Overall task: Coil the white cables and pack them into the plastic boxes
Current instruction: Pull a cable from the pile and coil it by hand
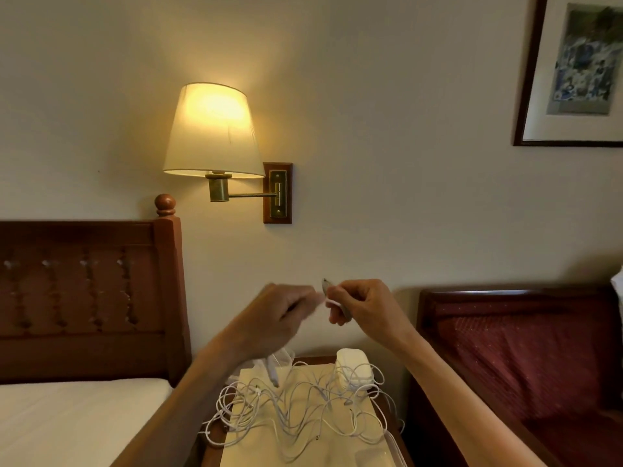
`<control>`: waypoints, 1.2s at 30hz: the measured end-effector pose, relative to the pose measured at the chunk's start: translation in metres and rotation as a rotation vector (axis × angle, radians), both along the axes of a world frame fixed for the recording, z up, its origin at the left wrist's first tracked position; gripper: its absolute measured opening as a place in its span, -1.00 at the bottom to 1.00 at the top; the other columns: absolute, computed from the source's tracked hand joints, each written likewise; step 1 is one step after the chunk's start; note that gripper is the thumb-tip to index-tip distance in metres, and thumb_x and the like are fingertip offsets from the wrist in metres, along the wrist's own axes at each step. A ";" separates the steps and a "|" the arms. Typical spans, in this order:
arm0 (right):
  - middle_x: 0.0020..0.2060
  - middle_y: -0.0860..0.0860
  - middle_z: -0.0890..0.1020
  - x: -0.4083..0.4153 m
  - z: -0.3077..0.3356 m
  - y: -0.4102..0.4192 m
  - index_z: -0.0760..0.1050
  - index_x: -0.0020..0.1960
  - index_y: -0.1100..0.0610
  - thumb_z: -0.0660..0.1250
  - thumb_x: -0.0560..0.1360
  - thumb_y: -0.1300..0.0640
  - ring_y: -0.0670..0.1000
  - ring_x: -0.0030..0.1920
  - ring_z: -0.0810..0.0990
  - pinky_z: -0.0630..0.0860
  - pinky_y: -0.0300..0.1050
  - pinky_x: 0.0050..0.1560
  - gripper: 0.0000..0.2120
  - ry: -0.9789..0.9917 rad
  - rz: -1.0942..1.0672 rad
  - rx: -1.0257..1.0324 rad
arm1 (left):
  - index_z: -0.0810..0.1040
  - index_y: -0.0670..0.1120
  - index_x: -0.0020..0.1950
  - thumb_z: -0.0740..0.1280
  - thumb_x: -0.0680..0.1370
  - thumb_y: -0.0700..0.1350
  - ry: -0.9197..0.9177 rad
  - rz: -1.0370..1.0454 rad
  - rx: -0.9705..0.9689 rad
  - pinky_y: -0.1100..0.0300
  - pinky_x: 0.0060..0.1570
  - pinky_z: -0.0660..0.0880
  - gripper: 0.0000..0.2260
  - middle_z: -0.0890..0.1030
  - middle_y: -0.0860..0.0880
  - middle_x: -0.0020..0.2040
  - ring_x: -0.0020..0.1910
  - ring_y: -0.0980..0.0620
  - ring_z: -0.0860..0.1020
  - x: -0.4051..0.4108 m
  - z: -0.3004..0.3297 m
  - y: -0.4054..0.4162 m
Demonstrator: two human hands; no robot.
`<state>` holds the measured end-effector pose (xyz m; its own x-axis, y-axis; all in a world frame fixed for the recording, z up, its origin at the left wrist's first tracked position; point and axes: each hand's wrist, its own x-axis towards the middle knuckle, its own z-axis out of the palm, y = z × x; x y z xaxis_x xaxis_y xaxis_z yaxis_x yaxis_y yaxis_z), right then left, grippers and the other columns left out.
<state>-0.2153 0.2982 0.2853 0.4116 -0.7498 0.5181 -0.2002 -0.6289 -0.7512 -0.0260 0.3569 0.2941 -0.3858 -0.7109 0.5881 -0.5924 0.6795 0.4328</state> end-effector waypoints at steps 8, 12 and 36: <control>-0.53 -0.12 0.42 -0.004 0.001 0.000 0.51 -0.28 0.08 0.11 0.66 0.04 -0.16 -0.49 0.31 0.26 -0.24 -0.37 -0.60 0.062 -0.052 0.001 | 0.49 0.04 -0.04 0.04 0.65 0.19 -0.267 0.193 -0.433 0.22 -0.31 0.48 -0.67 0.55 0.16 -0.20 -0.27 0.21 0.48 0.025 -0.022 -0.032; -0.56 -0.10 0.40 -0.005 -0.003 -0.009 0.51 -0.28 0.13 0.08 0.67 0.02 -0.10 -0.48 0.32 0.31 -0.12 -0.31 -0.57 0.145 -0.085 0.135 | 0.51 0.03 0.09 0.29 0.60 -0.11 -0.506 0.200 -0.443 0.23 -0.15 0.54 -0.90 0.62 0.10 -0.08 -0.14 0.14 0.56 0.020 -0.043 -0.038; -0.46 -0.04 0.24 0.020 -0.004 -0.003 0.35 -0.32 0.09 0.02 0.68 -0.05 -0.08 -0.45 0.19 0.22 -0.20 -0.38 -0.55 -0.407 0.074 0.666 | 0.67 -0.22 0.00 0.27 0.60 -0.13 1.300 -0.027 0.818 0.05 -0.05 0.57 -0.78 0.61 -0.13 -0.19 -0.19 -0.04 0.58 -0.023 -0.037 -0.029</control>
